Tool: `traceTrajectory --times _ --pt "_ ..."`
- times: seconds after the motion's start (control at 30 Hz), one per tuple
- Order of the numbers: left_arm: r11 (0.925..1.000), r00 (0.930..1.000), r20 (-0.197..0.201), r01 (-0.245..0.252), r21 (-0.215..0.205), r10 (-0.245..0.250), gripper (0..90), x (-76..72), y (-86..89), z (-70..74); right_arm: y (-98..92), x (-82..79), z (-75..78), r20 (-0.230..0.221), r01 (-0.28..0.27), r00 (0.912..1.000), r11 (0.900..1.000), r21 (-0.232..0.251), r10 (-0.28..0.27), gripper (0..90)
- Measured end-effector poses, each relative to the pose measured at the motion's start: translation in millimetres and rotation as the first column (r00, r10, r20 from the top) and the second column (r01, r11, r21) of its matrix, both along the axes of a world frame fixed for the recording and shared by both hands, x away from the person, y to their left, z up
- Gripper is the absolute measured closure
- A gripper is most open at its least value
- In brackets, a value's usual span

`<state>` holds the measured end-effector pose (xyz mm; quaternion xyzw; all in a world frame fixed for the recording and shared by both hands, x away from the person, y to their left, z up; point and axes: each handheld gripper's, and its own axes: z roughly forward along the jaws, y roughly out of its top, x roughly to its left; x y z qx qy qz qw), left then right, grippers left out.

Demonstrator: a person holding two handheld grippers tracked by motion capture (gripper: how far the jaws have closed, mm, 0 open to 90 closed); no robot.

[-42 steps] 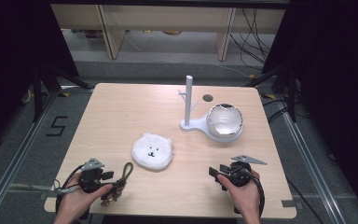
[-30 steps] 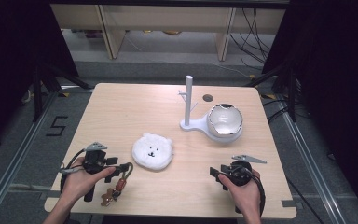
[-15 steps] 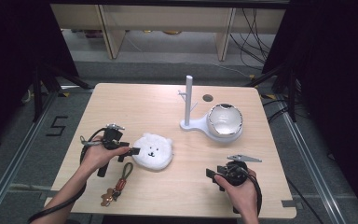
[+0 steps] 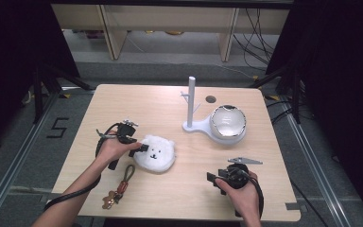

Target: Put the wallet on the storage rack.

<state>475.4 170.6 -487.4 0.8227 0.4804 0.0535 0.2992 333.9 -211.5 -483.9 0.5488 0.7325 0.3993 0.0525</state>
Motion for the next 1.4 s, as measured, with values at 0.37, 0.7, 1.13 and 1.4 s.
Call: traceTrajectory --times 0.37,0.7,1.13,1.4 --pt "0.9998 0.9993 -0.036 0.013 -0.012 -0.014 36.9 5.3 -2.9 -7.8 3.0 0.0 -4.7 -0.012 -0.010 0.9999 1.000 -0.022 0.010 43.1" --pt "0.9986 0.9985 0.008 0.054 0.000 -0.054 63.7 -2.5 -7.5 -9.3 5.2 -2.0 -4.6 -0.037 -0.002 0.9993 1.000 -0.017 0.001 43.2" --pt "0.9918 0.9774 0.183 0.117 -0.052 -0.106 78.3 -28.6 -7.2 1.2 6.2 6.8 -1.4 0.034 0.005 0.9994 1.000 -0.006 -0.005 45.8" --pt "0.9686 0.9244 0.363 0.186 -0.164 -0.116 78.1 -70.4 -10.3 17.4 17.1 10.7 13.6 0.169 0.009 0.9854 0.999 0.040 -0.016 47.3"
